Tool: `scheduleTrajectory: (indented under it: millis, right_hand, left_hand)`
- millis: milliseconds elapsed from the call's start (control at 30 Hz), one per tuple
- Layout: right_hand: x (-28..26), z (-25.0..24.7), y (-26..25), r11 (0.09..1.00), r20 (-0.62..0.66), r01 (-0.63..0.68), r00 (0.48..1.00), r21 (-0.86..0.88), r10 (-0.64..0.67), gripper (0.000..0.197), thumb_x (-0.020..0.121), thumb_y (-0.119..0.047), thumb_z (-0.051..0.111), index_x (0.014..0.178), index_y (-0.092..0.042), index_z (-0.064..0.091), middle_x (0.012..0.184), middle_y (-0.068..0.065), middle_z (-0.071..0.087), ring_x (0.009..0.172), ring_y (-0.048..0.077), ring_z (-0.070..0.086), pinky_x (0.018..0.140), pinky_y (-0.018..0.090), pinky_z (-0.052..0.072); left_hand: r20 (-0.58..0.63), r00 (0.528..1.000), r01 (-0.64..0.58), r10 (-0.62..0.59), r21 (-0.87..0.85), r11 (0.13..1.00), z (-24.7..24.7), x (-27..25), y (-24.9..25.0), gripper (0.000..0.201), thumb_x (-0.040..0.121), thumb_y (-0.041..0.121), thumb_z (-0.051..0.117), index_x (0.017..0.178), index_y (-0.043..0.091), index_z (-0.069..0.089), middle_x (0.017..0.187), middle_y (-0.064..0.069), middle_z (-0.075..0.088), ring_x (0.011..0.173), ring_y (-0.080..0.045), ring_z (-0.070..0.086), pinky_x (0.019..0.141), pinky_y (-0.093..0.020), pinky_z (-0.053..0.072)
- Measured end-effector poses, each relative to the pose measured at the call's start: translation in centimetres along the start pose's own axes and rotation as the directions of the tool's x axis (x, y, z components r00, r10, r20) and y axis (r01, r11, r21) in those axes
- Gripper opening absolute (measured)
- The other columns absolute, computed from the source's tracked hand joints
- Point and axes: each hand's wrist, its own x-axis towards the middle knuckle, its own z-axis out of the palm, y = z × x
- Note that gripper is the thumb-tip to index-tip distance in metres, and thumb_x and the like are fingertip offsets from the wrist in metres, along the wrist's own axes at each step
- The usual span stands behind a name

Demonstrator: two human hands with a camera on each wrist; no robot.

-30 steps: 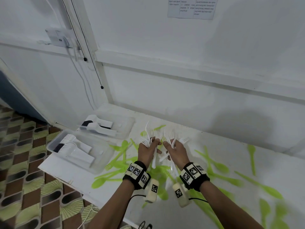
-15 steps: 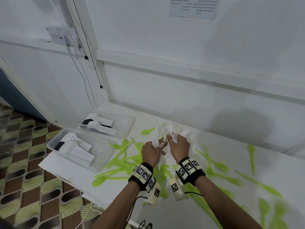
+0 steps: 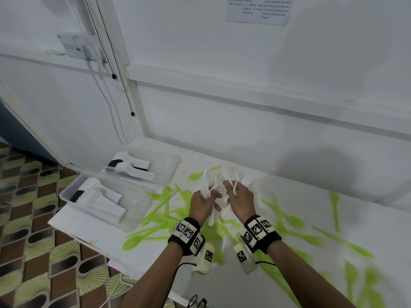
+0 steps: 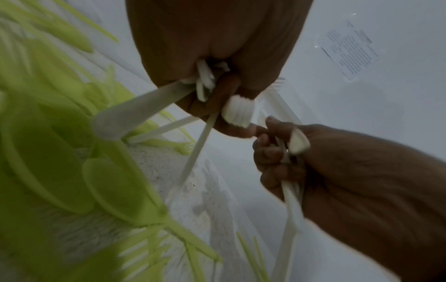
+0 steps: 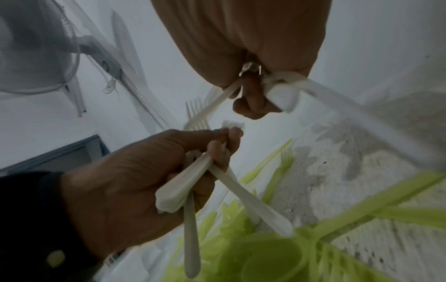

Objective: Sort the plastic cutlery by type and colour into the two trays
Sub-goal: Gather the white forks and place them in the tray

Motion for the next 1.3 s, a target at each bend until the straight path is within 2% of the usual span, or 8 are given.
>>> scheduleTrajectory:
  millis: [133, 333, 533, 667, 867, 1000, 1167, 1300]
  right_hand:
    - [-0.4, -0.3, -0.4, 0.994, 0.044, -0.099, 0.994, 0.035, 0.098, 0.037, 0.109, -0.034, 0.038, 0.11, -0.022, 0.073, 0.079, -0.009, 0.064, 0.067, 0.016, 0.065, 0.075, 0.032, 0.052]
    - [-1.0, 1.0, -0.1, 0.999, 0.021, 0.008, 1.0, -0.042, -0.008, 0.02, 0.101, -0.028, 0.061, 0.092, -0.021, 0.077, 0.068, -0.001, 0.069, 0.057, 0.01, 0.067, 0.065, 0.033, 0.059]
    - [-1.4, 2.3, 0.9, 0.924, 0.098, 0.183, 0.982, -0.337, -0.159, 0.027, 0.103, -0.018, 0.055, 0.086, -0.006, 0.073, 0.076, 0.007, 0.064, 0.073, 0.027, 0.064, 0.07, 0.037, 0.053]
    - [-2.3, 2.5, 0.4, 0.806, 0.238, 0.232, 0.964, -0.544, -0.117, 0.028, 0.1, -0.009, 0.051, 0.126, -0.01, 0.06, 0.098, 0.005, 0.047, 0.098, 0.036, 0.06, 0.081, 0.034, 0.042]
    - [-3.2, 1.7, -0.1, 0.775, 0.451, 0.367, 0.884, -0.514, -0.12, 0.057, 0.098, -0.007, 0.046, 0.153, -0.02, 0.035, 0.118, 0.011, 0.052, 0.103, 0.036, 0.058, 0.089, 0.042, 0.048]
    - [-2.3, 0.3, 0.0, 0.901, 0.438, 0.287, 0.89, -0.327, -0.125, 0.059, 0.088, 0.007, 0.052, 0.138, -0.022, 0.047, 0.105, 0.007, 0.061, 0.073, 0.022, 0.068, 0.065, 0.031, 0.055]
    - [-1.3, -0.5, 0.4, 0.916, 0.396, 0.281, 0.905, -0.287, -0.154, 0.079, 0.098, 0.003, 0.047, 0.161, -0.025, 0.009, 0.1, 0.004, 0.074, 0.051, 0.001, 0.058, 0.056, 0.019, 0.053]
    - [-0.6, -0.2, 0.4, 0.957, 0.285, 0.214, 0.946, -0.196, -0.153, 0.024, 0.102, -0.005, 0.049, 0.126, -0.009, 0.042, 0.084, 0.007, 0.076, 0.055, 0.001, 0.06, 0.061, 0.037, 0.058]
  left_hand:
    - [-0.072, 0.997, 0.03, -0.037, -0.096, 0.995, -0.5, 0.3, -0.1, 0.022, 0.101, 0.02, 0.061, 0.088, 0.01, 0.075, 0.078, -0.008, 0.074, 0.053, -0.019, 0.066, 0.048, -0.022, 0.041]
    - [-0.052, 0.996, 0.061, -0.075, -0.242, 0.968, -0.4, -0.4, 0.1, 0.022, 0.102, 0.022, 0.06, 0.118, 0.01, 0.071, 0.103, -0.005, 0.079, 0.092, -0.022, 0.077, 0.046, -0.018, 0.042]
    - [-0.121, 0.992, 0.012, -0.035, -0.18, 0.984, 0.1, -0.4, -0.5, 0.031, 0.087, 0.043, 0.073, 0.111, 0.024, 0.076, 0.075, -0.008, 0.073, 0.061, -0.013, 0.064, 0.043, -0.023, 0.039]
    - [-0.112, 0.991, 0.043, -0.069, -0.219, 0.975, 0.1, 0.0, -1.1, 0.02, 0.095, 0.029, 0.072, 0.111, 0.019, 0.076, 0.056, 0.005, 0.054, 0.048, -0.01, 0.04, 0.043, -0.022, 0.034]
    - [-0.275, 0.957, 0.068, -0.094, -0.101, 0.993, -0.7, 0.6, -0.8, 0.026, 0.086, 0.02, 0.077, 0.067, 0.005, 0.068, 0.055, -0.003, 0.062, 0.046, -0.02, 0.054, 0.043, -0.025, 0.04]
    - [-0.226, 0.971, 0.069, -0.076, -0.038, 0.997, -1.4, 1.1, -0.5, 0.027, 0.095, 0.024, 0.063, 0.074, 0.009, 0.071, 0.06, -0.005, 0.071, 0.057, -0.024, 0.068, 0.058, -0.031, 0.051]
    - [-0.177, 0.98, 0.076, -0.087, -0.067, 0.995, -1.1, 0.8, 0.2, 0.031, 0.097, 0.023, 0.056, 0.072, 0.008, 0.067, 0.056, -0.007, 0.064, 0.051, -0.021, 0.06, 0.06, -0.032, 0.049]
    - [-0.085, 0.991, 0.094, -0.105, -0.123, 0.988, -0.8, 0.1, 0.8, 0.037, 0.101, 0.023, 0.051, 0.07, 0.006, 0.064, 0.052, -0.011, 0.058, 0.05, -0.023, 0.053, 0.047, -0.022, 0.037]
